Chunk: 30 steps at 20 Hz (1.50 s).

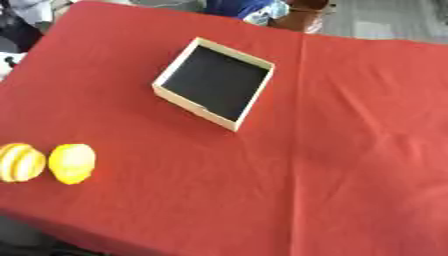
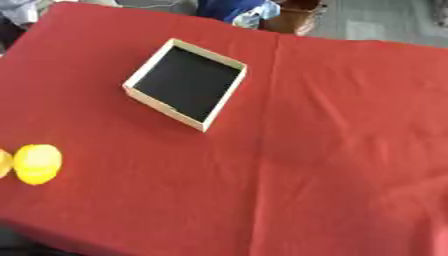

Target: Pick up objects on the table and place them in the box.

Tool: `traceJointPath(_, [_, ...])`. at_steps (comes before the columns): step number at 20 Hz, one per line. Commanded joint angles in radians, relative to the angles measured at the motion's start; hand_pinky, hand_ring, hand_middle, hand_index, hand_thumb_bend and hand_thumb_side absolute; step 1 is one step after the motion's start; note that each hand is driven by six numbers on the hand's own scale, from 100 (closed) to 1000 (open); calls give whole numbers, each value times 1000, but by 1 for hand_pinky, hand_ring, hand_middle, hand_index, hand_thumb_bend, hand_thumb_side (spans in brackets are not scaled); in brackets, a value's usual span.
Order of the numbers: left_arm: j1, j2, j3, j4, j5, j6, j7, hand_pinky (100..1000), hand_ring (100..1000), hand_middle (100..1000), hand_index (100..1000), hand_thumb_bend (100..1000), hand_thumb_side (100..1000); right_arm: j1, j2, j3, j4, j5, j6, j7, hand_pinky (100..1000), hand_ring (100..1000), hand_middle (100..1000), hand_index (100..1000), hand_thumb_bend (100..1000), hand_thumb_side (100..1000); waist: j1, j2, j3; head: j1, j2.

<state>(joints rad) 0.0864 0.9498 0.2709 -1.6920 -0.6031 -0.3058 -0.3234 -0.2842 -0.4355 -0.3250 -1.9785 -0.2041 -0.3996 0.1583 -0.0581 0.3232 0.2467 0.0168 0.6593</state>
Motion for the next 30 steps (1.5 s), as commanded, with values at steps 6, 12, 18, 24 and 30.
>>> traceJointPath(6, [-81,56,-46,117,41,-39,37,898,916,861,939,441,100,-9,-19,0,-21,-14,1,11,901,997,782,890,100,552,4,-13,-9,24,7])
traceJointPath(12, [-144,58,-97,178,92,-77,-25,893,915,864,939,386,100,-10,-12,2,-21,-21,4,16,901,998,781,891,100,553,4,-11,-17,31,5])
traceJointPath(18, [-200,54,-141,225,129,-96,-73,887,910,860,936,368,100,-11,-7,6,-21,-27,5,24,901,998,779,891,100,554,4,-8,-23,37,5])
traceJointPath(24, [-239,43,-180,275,116,-101,-100,860,877,833,916,335,100,-12,-6,7,-21,-32,6,30,902,998,778,892,100,554,4,-5,-29,43,6])
traceJointPath(30, [-246,33,-186,281,117,-97,-57,744,742,650,771,162,100,-11,-4,6,-21,-36,8,33,903,999,777,893,100,555,6,-4,-29,44,8])
